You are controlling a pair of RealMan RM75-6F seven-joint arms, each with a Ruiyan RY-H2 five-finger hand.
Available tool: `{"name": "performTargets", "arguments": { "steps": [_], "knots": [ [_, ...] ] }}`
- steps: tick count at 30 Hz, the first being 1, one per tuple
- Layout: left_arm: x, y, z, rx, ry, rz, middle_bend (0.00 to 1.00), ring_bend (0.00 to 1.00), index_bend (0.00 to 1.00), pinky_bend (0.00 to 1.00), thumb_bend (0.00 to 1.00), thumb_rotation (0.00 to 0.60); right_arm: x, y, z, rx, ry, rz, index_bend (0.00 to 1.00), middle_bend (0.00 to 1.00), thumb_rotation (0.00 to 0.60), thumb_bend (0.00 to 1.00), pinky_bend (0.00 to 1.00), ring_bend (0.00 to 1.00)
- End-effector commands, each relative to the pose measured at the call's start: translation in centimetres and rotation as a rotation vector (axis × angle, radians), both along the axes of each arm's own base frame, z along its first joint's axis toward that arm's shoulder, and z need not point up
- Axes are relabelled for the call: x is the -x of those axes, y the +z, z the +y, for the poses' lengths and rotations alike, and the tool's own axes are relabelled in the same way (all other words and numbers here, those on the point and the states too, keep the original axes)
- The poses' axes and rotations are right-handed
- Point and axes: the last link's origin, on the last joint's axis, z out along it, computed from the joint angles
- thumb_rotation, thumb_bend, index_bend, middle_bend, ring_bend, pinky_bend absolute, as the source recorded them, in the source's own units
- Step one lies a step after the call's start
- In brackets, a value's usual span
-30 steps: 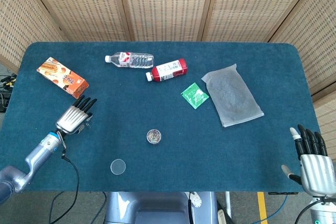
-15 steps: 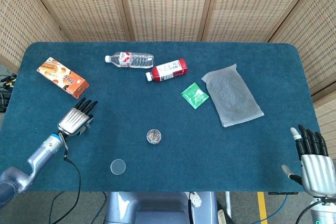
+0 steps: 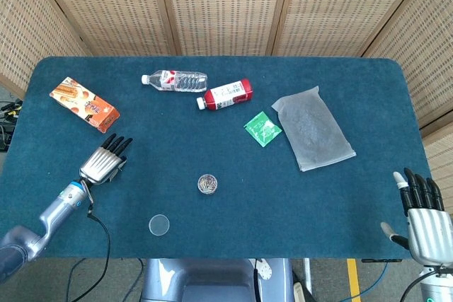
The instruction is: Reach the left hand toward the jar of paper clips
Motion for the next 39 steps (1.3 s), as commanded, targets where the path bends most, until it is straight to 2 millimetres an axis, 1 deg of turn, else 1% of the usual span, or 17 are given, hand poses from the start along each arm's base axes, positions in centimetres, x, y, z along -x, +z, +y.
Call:
{"name": "performTargets", "arguments": {
  "steps": [1,4,8,17,20,22,24,25,30,35,37,39],
  "knots": [
    [0.0,0.1,0.0,-0.001,-0.001,-0.006,0.00,0.00,0.64,0.00,0.50,0.600,0.0,0.0,0.0,0.000,0.001,-0.001,0.00,0.00,0.600,0.00,0.00,0.00],
    [-0.1,0.2,0.0,-0.003,-0.006,-0.007,0.00,0.00,0.68,0.00,0.51,0.600,0.0,0.1,0.1,0.001,0.004,-0.003,0.00,0.00,0.600,0.00,0.00,0.00],
    [-0.2,0.3,-0.1,-0.007,-0.008,-0.011,0.00,0.00,0.70,0.00,0.51,0.600,0.0,0.1,0.1,0.003,0.005,-0.006,0.00,0.00,0.600,0.00,0.00,0.00],
    [-0.8,0.8,0.0,-0.022,-0.018,-0.051,0.00,0.00,0.71,0.00,0.51,0.600,0.0,0.2,0.2,0.003,0.009,-0.010,0.00,0.00,0.600,0.00,0.00,0.00],
    [-1.5,1.2,0.1,-0.031,-0.027,-0.088,0.00,0.00,0.71,0.00,0.51,0.600,-0.1,0.3,0.2,0.003,0.010,-0.011,0.00,0.00,0.600,0.00,0.00,0.00],
    [-2.4,1.5,0.3,-0.039,-0.042,-0.129,0.00,0.00,0.71,0.00,0.51,0.600,-0.1,0.3,0.2,0.004,0.010,-0.013,0.00,0.00,0.600,0.00,0.00,0.00],
    [-3.7,1.9,0.6,-0.045,-0.058,-0.178,0.00,0.00,0.71,0.00,0.51,0.600,-0.1,0.3,0.2,0.003,0.012,-0.014,0.00,0.00,0.600,0.00,0.00,0.00],
    [-5.9,2.1,1.0,-0.052,-0.097,-0.247,0.00,0.00,0.71,0.00,0.52,0.600,-0.1,0.3,0.2,0.001,0.010,-0.014,0.00,0.00,0.600,0.00,0.00,0.00],
    [-10.8,1.8,1.3,-0.025,-0.144,-0.328,0.00,0.00,0.71,0.00,0.52,0.600,-0.1,0.3,0.0,0.002,0.007,-0.017,0.00,0.00,0.600,0.00,0.00,0.00],
    [-15.7,0.2,1.1,0.026,-0.179,-0.372,0.00,0.00,0.71,0.00,0.52,0.600,0.1,0.5,-0.1,0.008,-0.002,-0.025,0.00,0.00,0.600,0.00,0.00,0.00],
    [-17.0,-0.5,1.0,0.042,-0.183,-0.376,0.00,0.00,0.71,0.00,0.52,0.600,0.2,0.6,-0.2,0.011,-0.006,-0.027,0.00,0.00,0.600,0.00,0.00,0.00],
    [-18.4,-1.7,0.7,0.067,-0.181,-0.375,0.00,0.00,0.71,0.00,0.52,0.600,0.3,0.7,-0.2,0.013,-0.011,-0.030,0.00,0.00,0.600,0.00,0.00,0.00]
  ]
}}
